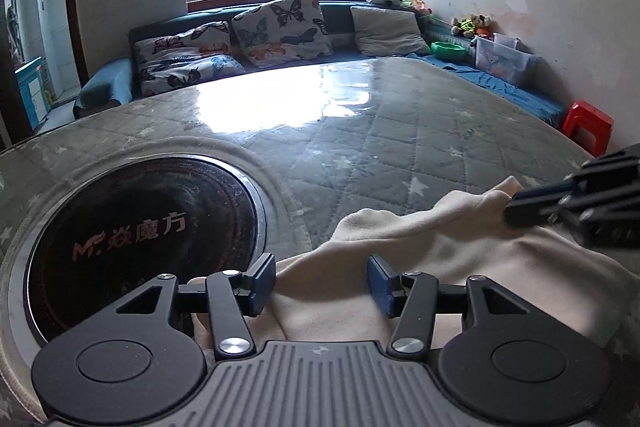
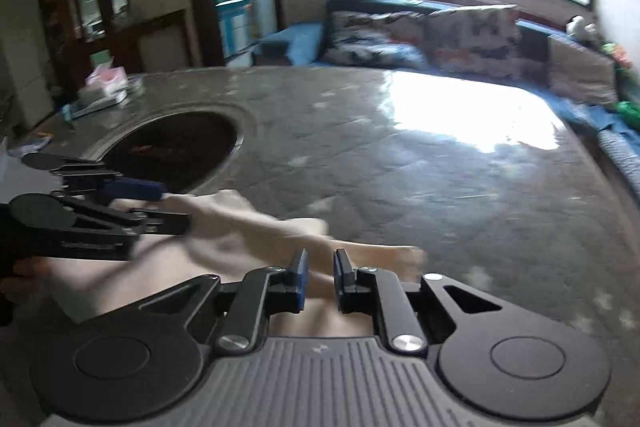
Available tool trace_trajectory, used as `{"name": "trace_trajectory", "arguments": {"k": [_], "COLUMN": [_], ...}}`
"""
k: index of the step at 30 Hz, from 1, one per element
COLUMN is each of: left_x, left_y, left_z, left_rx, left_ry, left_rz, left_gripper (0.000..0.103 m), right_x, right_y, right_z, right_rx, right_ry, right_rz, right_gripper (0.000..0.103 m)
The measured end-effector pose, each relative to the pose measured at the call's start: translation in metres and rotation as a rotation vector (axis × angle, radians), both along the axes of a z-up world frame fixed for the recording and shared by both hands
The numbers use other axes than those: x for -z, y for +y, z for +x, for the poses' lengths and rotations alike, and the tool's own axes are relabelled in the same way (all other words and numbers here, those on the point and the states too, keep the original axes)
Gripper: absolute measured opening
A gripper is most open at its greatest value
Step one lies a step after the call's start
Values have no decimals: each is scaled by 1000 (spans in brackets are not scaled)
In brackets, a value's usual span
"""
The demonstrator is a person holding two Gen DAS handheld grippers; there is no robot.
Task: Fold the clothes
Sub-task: 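Lift the cloth end with both grippers and fold it over the cloth, then lay the folded end down and open both grippers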
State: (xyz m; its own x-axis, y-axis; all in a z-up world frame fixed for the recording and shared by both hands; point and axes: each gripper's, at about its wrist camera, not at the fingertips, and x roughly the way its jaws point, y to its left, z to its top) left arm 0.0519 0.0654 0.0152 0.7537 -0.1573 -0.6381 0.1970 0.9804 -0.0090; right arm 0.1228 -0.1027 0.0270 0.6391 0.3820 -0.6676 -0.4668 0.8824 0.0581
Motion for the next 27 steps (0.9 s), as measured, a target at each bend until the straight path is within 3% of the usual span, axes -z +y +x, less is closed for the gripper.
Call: {"name": "trace_trajectory", "arguments": {"k": [8, 12, 15, 27], "left_x": [1, -2, -6, -20], "left_y": [3, 3, 2, 20], "left_z": [2, -2, -7, -36], "left_rx": [-48, -64, -75, -150], "left_ry": [4, -13, -31, -77], "left_rz": [8, 6, 6, -50], "left_gripper": [76, 94, 103, 103], "right_x": [15, 9, 6, 20], "right_y": [20, 23, 28, 54], "right_z": [21, 12, 2, -3], "right_rx": [8, 4, -24, -46], "right_ry": [26, -5, -22, -31], "right_rz": [2, 2, 0, -30], "right_gripper": [17, 38, 38, 64]}}
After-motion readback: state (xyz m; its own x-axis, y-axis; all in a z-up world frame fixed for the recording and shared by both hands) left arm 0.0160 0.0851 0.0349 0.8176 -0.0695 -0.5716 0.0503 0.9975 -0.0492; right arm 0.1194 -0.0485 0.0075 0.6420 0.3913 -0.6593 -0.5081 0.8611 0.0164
